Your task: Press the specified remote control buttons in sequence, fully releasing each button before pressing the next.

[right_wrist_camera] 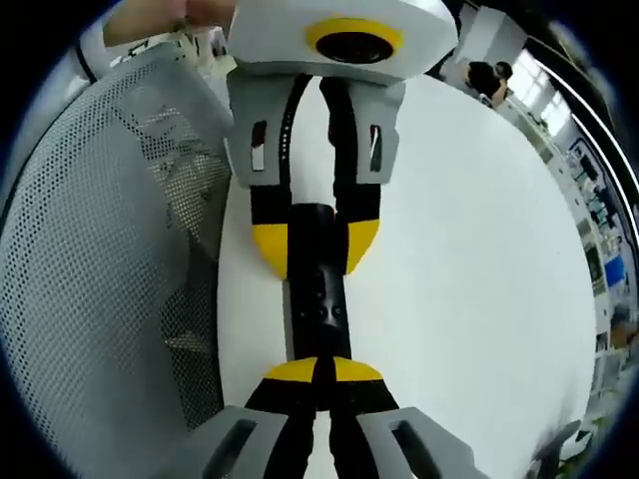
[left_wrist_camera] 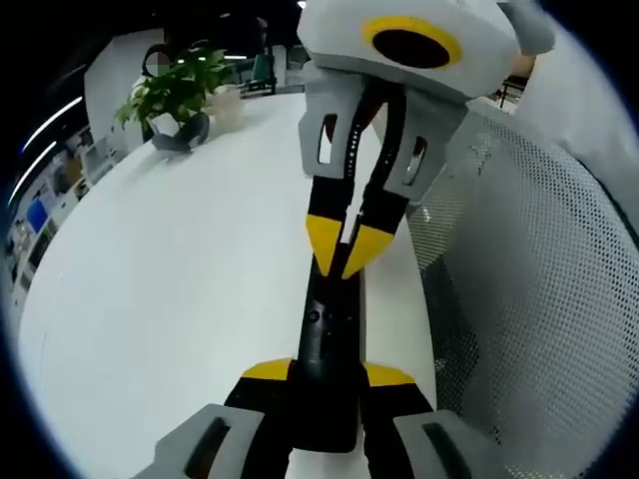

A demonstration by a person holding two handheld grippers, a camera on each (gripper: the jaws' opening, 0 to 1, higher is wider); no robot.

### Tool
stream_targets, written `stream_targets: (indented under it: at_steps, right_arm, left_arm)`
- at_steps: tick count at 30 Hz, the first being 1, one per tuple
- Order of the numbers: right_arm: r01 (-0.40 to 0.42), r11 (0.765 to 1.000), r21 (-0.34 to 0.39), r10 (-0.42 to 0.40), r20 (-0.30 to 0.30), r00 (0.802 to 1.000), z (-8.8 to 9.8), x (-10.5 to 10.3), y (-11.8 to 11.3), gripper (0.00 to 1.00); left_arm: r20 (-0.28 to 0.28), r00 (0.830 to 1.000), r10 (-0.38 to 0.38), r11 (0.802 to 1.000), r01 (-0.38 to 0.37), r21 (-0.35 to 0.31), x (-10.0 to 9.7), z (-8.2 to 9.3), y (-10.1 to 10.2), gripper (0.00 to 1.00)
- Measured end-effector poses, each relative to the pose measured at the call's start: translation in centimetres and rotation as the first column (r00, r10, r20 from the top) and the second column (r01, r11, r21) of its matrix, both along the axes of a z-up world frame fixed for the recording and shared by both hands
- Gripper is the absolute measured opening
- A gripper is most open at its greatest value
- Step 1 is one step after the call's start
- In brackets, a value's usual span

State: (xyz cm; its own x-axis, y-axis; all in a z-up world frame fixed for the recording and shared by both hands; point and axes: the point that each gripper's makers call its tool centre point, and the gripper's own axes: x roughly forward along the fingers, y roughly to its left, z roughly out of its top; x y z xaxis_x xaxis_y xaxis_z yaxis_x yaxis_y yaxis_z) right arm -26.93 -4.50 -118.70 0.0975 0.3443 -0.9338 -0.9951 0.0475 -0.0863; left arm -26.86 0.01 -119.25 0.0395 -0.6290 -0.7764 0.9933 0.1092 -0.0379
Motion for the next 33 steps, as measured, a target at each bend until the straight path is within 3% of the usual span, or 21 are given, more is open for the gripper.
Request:
stream_targets:
  at_steps: [6,9,15,27,33]
  right_arm:
    - [0.05,0.994,0.097,-0.05,-0.006,0.999,0.31,0.01,-0.07,0.0]
    - [0.049,0.993,0.112,-0.049,-0.008,0.999,0.3,-0.24,-0.26,0.01]
    - [0.01,0.995,0.097,-0.013,0.026,1.0,0.35,-0.34,-0.23,0.0]
    - [-0.033,0.997,0.068,0.032,0.023,0.999,0.34,-0.1,-0.17,0.0]
    - [0.008,0.995,0.096,-0.01,0.013,1.0,0.38,-0.06,-0.23,0.0]
  left_arm:
    - [-0.005,1.0,0.016,1.0,-0.016,-0.011,0.04,0.05,0.02,0.24]
    - [-0.009,1.0,0.022,1.0,-0.022,-0.017,0.04,0.07,0.01,0.24]
    - [-0.007,0.999,0.031,0.999,-0.031,-0.029,0.08,0.14,-0.04,0.24]
    - [-0.006,1.0,0.026,0.999,-0.026,-0.03,0.1,0.19,-0.13,0.24]
    - [-0.007,1.0,0.028,0.999,-0.028,-0.035,0.04,0.2,-0.14,0.24]
